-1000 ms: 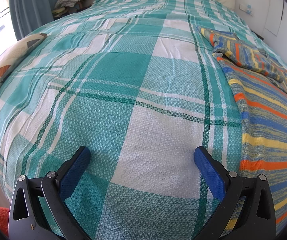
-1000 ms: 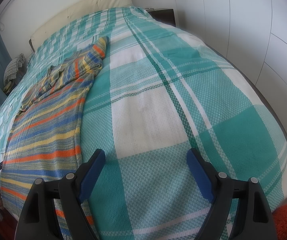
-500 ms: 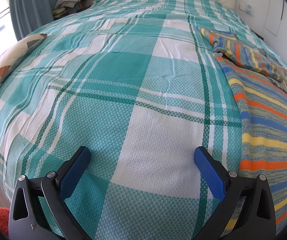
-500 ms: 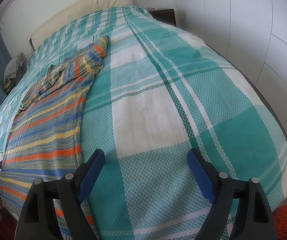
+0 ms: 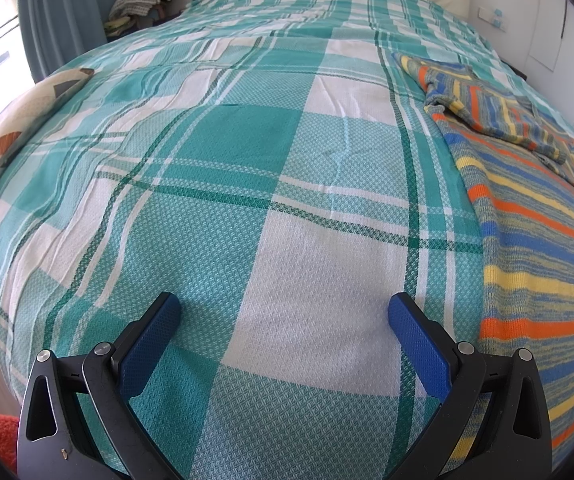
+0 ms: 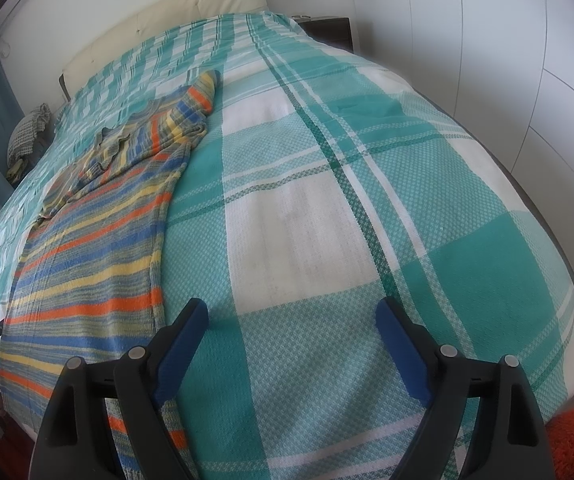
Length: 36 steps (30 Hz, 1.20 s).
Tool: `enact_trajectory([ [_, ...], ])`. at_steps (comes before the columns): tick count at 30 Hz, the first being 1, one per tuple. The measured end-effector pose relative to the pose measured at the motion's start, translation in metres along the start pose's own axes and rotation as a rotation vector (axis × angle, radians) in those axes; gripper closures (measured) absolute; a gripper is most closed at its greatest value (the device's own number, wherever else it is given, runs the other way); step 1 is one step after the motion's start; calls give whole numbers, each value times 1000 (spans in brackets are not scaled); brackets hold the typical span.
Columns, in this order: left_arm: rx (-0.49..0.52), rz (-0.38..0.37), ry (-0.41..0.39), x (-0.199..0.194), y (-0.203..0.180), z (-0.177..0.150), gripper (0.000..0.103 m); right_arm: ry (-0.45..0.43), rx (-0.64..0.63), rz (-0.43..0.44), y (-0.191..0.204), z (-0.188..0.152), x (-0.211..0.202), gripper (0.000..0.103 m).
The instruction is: Fold small clothes
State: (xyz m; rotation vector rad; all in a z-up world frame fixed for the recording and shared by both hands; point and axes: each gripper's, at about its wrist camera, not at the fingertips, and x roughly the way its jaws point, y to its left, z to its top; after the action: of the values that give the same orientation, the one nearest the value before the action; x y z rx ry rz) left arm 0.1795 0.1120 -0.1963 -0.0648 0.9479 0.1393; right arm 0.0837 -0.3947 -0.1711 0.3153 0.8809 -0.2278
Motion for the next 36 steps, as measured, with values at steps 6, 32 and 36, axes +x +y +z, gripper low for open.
enact_trajectory([
  [6,1,2,-6,0,0,-1,0,0,0,0,0,0,0,17],
  [32,218,-316,343,-68,-46,-63,41,453,-60,347,17,-19,-35,30],
  [36,263,-312,372,-68,-51,-67,96,552,-135,313,34,-37,-10,59],
])
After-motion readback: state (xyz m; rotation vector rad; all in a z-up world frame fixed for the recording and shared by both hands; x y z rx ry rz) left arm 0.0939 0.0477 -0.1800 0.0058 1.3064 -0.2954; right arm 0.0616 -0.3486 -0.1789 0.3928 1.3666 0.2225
